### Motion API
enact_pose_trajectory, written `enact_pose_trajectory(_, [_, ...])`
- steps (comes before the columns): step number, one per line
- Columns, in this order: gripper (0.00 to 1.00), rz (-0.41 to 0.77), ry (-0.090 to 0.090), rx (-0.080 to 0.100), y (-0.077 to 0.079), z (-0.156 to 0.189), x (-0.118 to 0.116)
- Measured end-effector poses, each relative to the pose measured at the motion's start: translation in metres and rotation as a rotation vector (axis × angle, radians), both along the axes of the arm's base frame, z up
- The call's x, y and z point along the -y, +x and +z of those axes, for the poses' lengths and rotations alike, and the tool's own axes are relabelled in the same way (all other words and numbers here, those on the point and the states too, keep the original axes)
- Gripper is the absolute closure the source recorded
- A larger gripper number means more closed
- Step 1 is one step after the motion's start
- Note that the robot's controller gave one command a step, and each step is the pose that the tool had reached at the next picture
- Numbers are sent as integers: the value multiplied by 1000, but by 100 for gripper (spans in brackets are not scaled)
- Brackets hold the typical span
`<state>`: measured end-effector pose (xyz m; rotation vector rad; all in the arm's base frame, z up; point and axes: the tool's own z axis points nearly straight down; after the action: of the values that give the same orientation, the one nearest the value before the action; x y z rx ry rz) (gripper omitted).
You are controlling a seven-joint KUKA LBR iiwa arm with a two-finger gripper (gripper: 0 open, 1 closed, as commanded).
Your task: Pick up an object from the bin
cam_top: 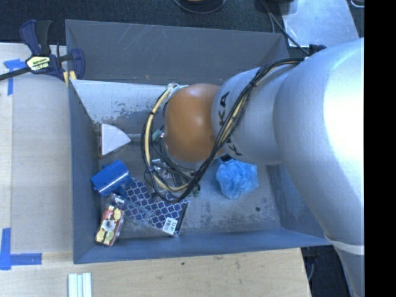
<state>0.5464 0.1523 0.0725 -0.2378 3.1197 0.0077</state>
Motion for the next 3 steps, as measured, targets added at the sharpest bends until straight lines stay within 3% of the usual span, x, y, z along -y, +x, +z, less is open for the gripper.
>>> enact_pose_trajectory(3, [100,0,-2,-1,-1,38,1])
